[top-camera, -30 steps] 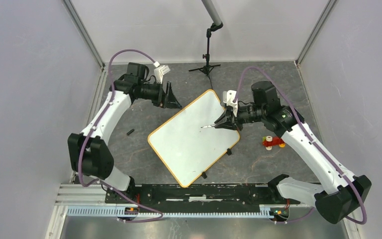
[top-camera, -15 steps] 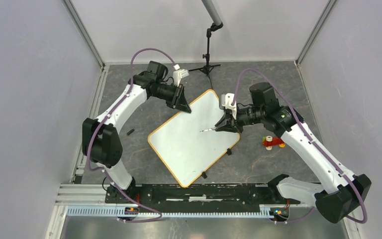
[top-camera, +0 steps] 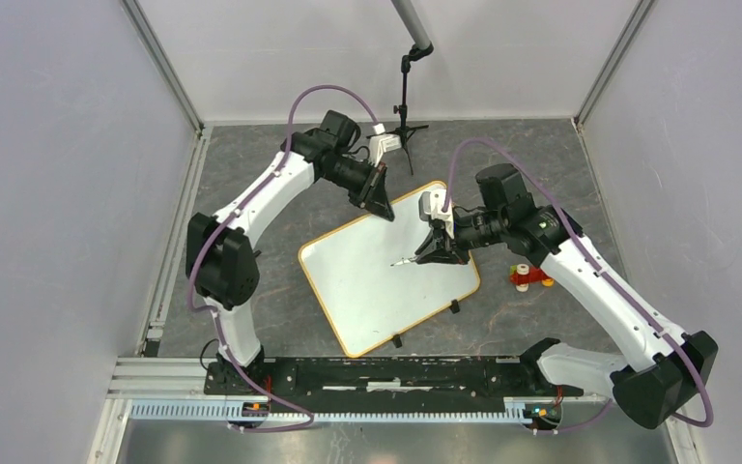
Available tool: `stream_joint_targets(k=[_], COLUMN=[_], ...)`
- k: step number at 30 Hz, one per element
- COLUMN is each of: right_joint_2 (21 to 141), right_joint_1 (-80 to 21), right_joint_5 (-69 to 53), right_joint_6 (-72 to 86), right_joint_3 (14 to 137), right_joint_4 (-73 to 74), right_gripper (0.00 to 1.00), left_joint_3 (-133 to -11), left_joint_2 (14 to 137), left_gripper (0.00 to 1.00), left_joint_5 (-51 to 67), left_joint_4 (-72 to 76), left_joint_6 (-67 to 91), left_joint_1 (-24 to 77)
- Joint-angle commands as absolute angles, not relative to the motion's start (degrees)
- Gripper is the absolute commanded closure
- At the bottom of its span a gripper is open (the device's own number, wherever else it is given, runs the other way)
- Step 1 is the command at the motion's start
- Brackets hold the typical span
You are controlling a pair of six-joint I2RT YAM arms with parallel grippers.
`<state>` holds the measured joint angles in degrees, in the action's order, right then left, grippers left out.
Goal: Write a sentence on the whiteboard
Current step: Move the whiteboard to the center of the board, then hold the whiteboard at the center of the board.
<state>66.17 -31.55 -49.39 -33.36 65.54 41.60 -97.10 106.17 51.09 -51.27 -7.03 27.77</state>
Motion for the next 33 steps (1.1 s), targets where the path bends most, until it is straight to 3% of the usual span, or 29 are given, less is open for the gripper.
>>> stream_joint_targets(k=[1, 4, 7, 12, 21, 27, 33], right_joint_2=[66.35, 66.53, 66.39, 65.67, 67.94, 72.10, 74.54], right_joint_1=[-32.47, -33.25, -34.05, -35.95, -40.16, -44.16, -48.96], right_joint_5=[-50.30, -49.37, -48.71, -47.96, -42.16, -35.50, -30.90], right_joint_6=[-34.74, -34.49, -34.07, -32.38, -28.65, -26.26, -25.73], right_joint_3=[67.35, 67.41, 67.68, 67.77, 70.39, 75.38, 77.28], right_joint_4=[41.83, 41.45, 41.35, 39.33, 32.66, 29.18, 25.62], right_gripper=[1.00, 1.00, 1.00, 1.00, 1.00, 1.00, 1.00], left_joint_3=[-103.35, -108.44, -111.70, -111.23, -91.12, -78.51, -76.62], left_joint_2=[110.13, 112.23, 111.44, 104.08, 83.38, 76.00, 76.52], left_gripper=[0.92, 0.82, 0.51, 0.18, 0.00, 0.00, 0.00], left_joint_5=[48.20, 46.53, 43.99, 45.58, 51.13, 55.59, 60.32], left_joint_4=[-55.59, -58.46, -62.39, -64.89, -63.12, -63.35, -61.79], left_joint_6=[-14.62, -14.66, -15.60, -14.24, -11.91, -14.37, -14.52], left_joint_1=[32.06, 33.22, 32.79, 25.39, 4.47, -1.95, -2.15])
